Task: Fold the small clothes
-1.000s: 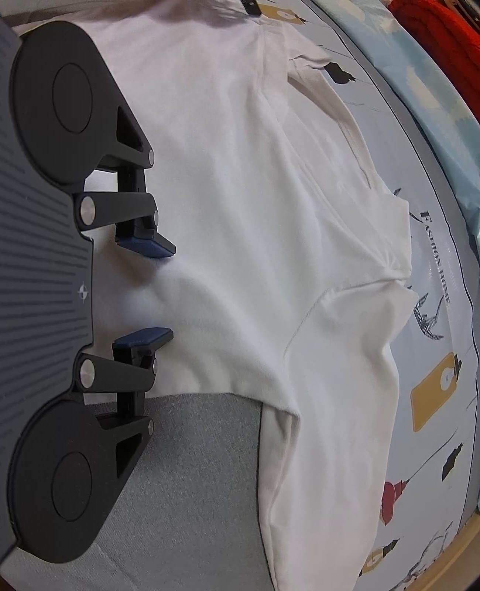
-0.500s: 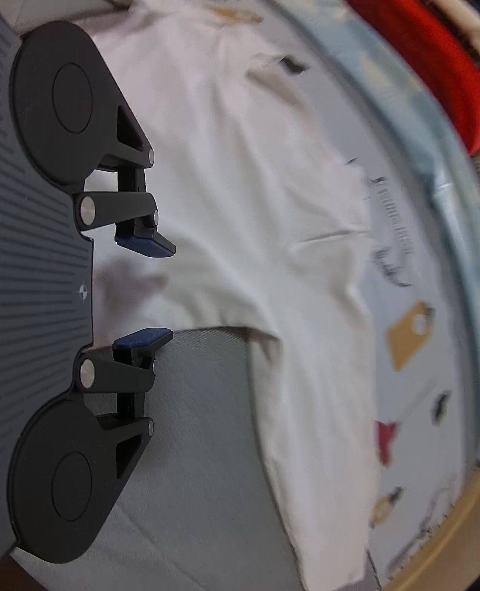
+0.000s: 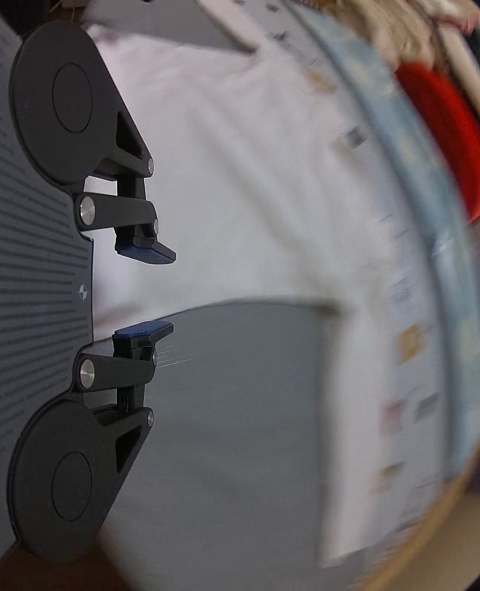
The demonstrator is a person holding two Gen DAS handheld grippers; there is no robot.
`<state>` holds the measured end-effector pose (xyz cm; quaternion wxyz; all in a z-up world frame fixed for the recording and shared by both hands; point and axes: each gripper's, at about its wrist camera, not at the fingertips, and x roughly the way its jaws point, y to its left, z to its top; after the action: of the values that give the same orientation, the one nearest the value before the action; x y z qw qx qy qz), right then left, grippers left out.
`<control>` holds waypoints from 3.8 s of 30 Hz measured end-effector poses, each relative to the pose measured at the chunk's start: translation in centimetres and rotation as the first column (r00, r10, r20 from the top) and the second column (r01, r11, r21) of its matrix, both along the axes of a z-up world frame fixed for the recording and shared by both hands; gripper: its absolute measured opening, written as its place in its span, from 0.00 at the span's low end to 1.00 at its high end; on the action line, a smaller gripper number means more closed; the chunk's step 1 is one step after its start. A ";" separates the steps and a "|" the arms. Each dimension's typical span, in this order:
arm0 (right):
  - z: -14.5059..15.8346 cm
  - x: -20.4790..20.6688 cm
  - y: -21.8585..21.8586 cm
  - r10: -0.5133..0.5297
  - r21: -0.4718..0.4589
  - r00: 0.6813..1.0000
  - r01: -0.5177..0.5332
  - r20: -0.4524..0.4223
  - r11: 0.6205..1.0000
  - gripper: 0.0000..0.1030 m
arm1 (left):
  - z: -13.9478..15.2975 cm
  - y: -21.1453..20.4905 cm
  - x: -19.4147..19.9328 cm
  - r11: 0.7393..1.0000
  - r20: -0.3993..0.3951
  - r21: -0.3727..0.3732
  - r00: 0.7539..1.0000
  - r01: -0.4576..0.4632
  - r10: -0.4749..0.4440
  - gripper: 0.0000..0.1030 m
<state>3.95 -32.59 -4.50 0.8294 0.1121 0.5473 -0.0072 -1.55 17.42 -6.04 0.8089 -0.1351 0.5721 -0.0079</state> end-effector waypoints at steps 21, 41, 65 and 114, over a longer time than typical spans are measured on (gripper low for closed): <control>-6.0 -3.6 -1.7 0.000 0.058 0.994 0.006 -0.105 0.998 0.37 | -4.8 0.8 -1.0 0.989 -0.165 -0.063 0.979 -0.133 0.121 0.12; -3.9 -4.1 -5.3 -0.114 0.016 0.988 0.116 -0.108 0.993 0.11 | -2.5 -0.4 -1.4 1.000 -0.058 -0.019 0.998 -0.013 0.012 0.13; -3.5 -3.8 -0.8 0.014 -0.152 1.000 -0.017 -0.016 0.988 0.14 | -3.7 -4.9 0.3 0.983 0.008 0.120 0.990 0.138 -0.140 0.15; 7.9 4.7 6.6 0.117 -0.258 0.886 0.003 0.449 0.966 0.38 | -3.5 26.2 10.3 0.599 0.321 0.021 0.573 -0.801 0.754 0.59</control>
<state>8.69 -25.96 3.36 0.9426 -0.0117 0.3329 -0.0252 8.75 43.63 -9.54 0.8093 -0.3036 0.3325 0.3772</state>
